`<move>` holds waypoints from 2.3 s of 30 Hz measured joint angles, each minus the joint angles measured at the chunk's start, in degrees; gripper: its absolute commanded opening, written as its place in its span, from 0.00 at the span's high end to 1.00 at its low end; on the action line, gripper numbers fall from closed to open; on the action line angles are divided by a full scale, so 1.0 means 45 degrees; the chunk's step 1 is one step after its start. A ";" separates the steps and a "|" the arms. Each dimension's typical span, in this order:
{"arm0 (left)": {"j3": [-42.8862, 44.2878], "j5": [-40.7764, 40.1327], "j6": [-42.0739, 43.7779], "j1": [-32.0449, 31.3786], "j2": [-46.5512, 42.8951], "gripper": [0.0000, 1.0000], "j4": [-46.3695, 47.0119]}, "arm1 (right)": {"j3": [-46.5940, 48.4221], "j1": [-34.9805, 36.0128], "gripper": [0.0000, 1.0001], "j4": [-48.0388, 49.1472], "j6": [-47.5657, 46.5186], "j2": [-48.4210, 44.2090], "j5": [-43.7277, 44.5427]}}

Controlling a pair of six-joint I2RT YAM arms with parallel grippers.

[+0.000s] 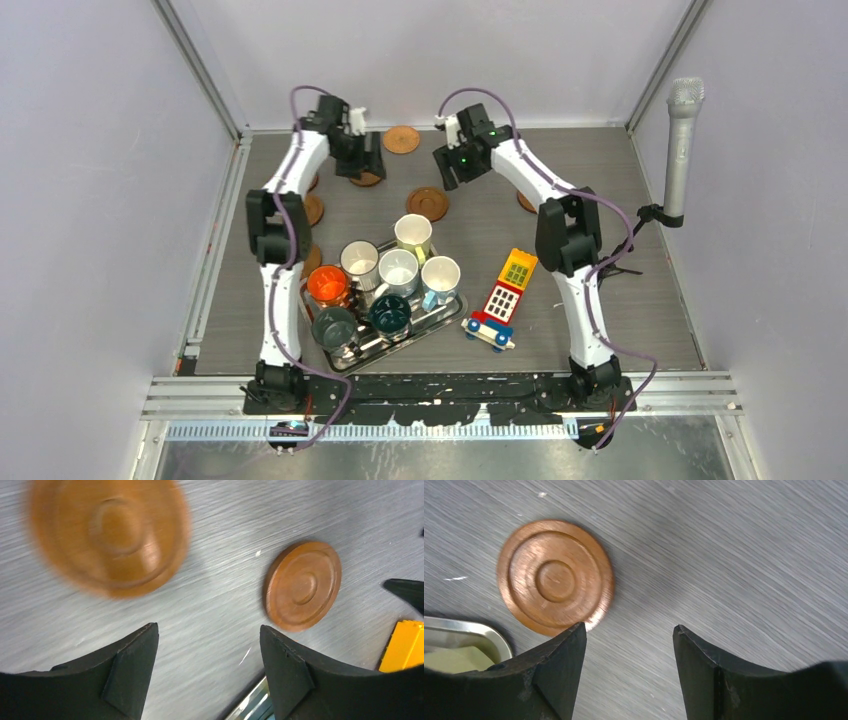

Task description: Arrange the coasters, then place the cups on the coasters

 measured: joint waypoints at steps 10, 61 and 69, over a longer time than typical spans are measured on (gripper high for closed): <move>-0.3162 -0.0185 0.0350 0.2327 -0.3779 0.17 0.0117 | 0.0928 0.1438 0.27 0.0442 0.0272 0.1559 0.0665; -0.2997 -0.0996 0.0797 0.2171 -0.3565 0.14 0.0165 | -0.4197 -0.3691 0.54 0.1268 0.0826 -0.0976 0.3104; -0.2827 -0.1088 0.0918 0.2161 -0.3211 0.14 0.0029 | -0.4124 -0.4274 0.54 0.1141 0.0767 -0.0971 0.3580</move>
